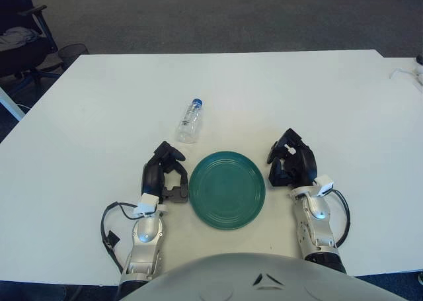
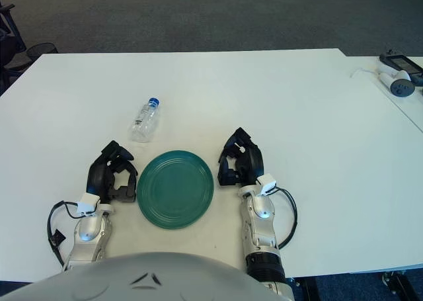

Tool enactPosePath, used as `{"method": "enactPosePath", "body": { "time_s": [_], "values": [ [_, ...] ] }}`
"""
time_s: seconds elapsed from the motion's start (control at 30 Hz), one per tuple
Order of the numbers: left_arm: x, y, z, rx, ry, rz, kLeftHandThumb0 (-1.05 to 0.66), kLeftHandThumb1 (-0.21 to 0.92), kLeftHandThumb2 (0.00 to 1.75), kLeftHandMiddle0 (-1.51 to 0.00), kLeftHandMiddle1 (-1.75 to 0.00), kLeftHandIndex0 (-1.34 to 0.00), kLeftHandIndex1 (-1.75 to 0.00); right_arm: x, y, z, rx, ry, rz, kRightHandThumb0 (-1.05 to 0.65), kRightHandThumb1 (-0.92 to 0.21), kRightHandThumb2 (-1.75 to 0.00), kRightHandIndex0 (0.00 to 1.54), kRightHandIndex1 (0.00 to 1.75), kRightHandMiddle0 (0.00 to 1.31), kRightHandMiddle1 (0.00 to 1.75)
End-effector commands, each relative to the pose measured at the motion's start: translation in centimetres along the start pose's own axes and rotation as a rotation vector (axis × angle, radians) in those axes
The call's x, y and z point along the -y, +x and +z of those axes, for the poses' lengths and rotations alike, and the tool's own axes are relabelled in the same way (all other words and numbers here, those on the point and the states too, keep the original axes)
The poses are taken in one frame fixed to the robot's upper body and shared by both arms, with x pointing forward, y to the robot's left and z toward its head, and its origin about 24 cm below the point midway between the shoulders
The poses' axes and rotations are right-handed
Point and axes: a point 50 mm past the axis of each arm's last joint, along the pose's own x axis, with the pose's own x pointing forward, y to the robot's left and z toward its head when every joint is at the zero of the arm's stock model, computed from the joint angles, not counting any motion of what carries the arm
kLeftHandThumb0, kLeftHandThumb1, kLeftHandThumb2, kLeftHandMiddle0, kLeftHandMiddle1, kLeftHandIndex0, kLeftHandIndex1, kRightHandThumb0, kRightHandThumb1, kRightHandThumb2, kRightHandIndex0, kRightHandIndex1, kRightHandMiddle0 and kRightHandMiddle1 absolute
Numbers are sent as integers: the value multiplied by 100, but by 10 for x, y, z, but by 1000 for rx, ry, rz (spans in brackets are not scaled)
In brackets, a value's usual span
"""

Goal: Put the bottle into the plate.

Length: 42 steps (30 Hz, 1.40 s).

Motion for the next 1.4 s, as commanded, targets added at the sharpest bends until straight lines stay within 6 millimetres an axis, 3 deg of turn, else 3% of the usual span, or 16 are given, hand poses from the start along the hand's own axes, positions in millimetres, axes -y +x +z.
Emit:
{"method": "enactPosePath", "body": {
  "time_s": [0.0, 0.3, 0.5, 0.63, 0.97, 1.27, 1.37],
  "values": [
    [-7, -7, -13, -53, 31, 12, 0, -10, 175, -95, -162, -72, -175, 11, -38, -47, -274, 47, -72, 0, 0, -165, 88, 166, 62, 175],
    [-16, 0, -8, -10, 15, 18, 0, -12, 175, -97, -159, -72, -175, 9, -36, -47, -273, 44, -66, 0, -1, -164, 87, 166, 61, 175],
    [-31, 16, -1, 48, 19, 29, 0, -10, 175, -94, -164, -71, -175, 9, -35, -48, -273, 46, -53, 0, -1, -164, 86, 168, 61, 175],
    [-42, 31, 16, 138, 43, 72, 0, -10, 175, -93, -165, -71, -175, 8, -35, -48, -273, 45, -49, 0, -2, -164, 86, 168, 61, 175],
    [-45, 54, 47, 313, 80, 226, 0, -9, 175, -92, -167, -70, -175, 5, -33, -49, -284, 51, -46, 0, -2, -165, 86, 169, 61, 175],
    [-51, 93, 86, 436, 35, 168, 0, -6, 172, -90, -167, -68, -175, 3, -31, -50, -294, 52, -35, 0, -2, -164, 86, 169, 60, 175],
    [-52, 96, 89, 439, 34, 157, 0, -5, 170, -90, -166, -67, -175, 3, -31, -49, -297, 53, -37, 0, -2, -164, 86, 169, 60, 175]
  ]
}}
